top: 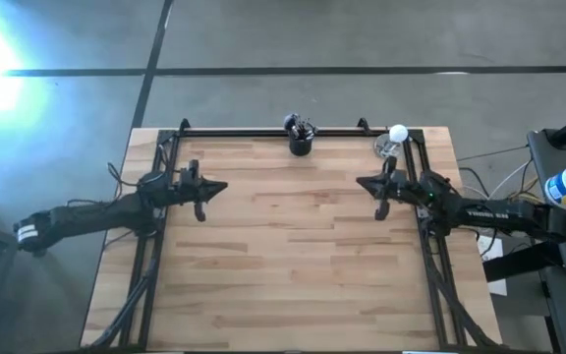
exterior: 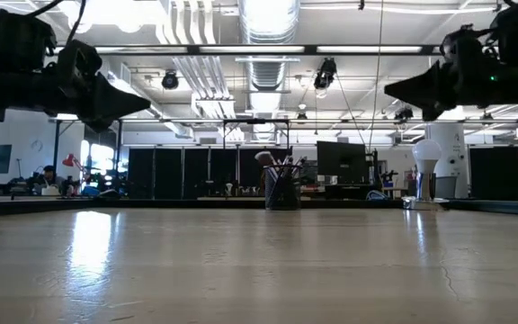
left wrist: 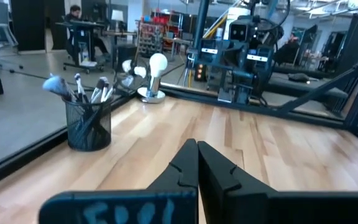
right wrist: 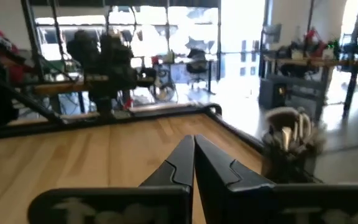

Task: Put items in baskets/containers
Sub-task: Return to Home Position

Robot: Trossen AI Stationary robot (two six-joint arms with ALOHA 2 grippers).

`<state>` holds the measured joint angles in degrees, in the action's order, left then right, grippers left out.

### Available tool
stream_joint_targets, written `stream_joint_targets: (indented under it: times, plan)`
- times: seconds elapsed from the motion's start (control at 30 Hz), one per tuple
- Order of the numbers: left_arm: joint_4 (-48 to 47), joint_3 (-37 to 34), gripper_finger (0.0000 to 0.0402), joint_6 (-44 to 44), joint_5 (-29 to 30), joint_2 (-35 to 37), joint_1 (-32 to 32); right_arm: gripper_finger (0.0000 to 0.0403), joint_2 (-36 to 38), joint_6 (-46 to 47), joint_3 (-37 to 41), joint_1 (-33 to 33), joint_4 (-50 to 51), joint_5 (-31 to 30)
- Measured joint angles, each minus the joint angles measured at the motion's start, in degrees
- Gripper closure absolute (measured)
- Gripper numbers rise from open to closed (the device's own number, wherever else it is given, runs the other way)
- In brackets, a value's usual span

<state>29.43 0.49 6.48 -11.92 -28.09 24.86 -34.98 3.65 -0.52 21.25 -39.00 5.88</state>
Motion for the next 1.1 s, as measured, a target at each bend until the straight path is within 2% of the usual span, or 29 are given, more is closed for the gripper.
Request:
stream_joint_targets:
  times: [0.17,0.7,1.1]
  plan:
    - [-5.7,0.0,0.0401,0.9,0.0,5.8,0.0,0.0395,8.3,-0.7,-0.1,-0.5,11.0,-4.2]
    - [-27.3,-0.1,0.0402,1.1,6.9,28.0,0.0,0.0395,34.4,-2.3,0.0,-0.7,36.3,-8.1]
    - [-28.3,-0.1,0.0401,-1.6,11.4,27.8,0.0,0.0394,33.3,-1.1,0.0,-1.9,37.8,-10.6]
